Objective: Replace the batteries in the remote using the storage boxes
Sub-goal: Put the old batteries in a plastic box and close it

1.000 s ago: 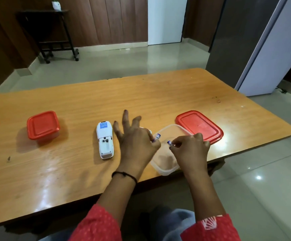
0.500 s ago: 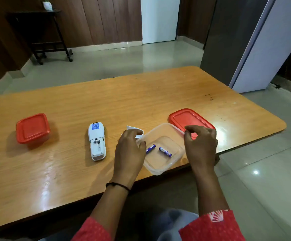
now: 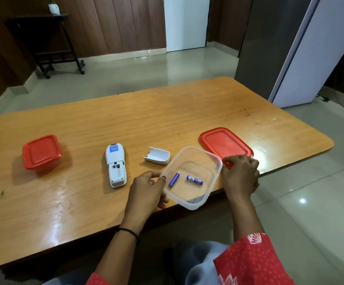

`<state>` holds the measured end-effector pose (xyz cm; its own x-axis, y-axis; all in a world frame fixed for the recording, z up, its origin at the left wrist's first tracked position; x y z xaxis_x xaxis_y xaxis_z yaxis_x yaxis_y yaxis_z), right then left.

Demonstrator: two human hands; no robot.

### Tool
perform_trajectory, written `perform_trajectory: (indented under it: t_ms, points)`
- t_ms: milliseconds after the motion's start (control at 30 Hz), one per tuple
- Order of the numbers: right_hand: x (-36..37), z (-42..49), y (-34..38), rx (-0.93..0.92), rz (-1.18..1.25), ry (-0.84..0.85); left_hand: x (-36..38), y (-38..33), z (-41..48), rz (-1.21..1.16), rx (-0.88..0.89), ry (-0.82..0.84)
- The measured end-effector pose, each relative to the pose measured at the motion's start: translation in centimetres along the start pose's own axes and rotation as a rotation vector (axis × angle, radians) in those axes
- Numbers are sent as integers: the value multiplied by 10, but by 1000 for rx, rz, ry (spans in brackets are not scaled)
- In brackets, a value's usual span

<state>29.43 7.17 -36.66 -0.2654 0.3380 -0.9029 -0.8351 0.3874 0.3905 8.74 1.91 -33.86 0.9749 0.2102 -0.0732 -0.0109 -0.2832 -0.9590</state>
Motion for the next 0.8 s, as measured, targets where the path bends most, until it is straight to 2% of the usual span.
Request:
perform_trajectory:
  t_ms: [100,167,367,533,633,733,800]
  points:
    - [-1,-1,0,4,82,-77,1,-2,-3,-41,-28,24]
    - [-7,-1,-1,14,201,-202,3,-2,-5,-75,-41,50]
    - [-19,-1,-4,-1,272,-542,13,-2,-13,-137,-96,161]
    - [-32,-5,-6,57,358,-666,15,-4,-17,-178,-123,209]
    - [-40,-10,-8,12,469,-756,16,-2,-16,-204,-129,215]
    - [-57,-17,-3,66,740,-721,16,-1,-16,-189,-138,210]
    - [-64,-21,4,246,969,-546,13,2,-16,-111,-116,169]
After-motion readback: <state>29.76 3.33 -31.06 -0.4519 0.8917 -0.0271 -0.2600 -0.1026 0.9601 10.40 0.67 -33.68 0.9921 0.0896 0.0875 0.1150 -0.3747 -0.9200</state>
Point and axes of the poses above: each hand's wrist, its own z-axis towards the middle knuckle, its own x-axis out of the palm, y = z × x, the point moved 1 cm from there along z, towards the middle knuckle, and after that the axes turned 15 degrees about -z, right-handed, at the moved point
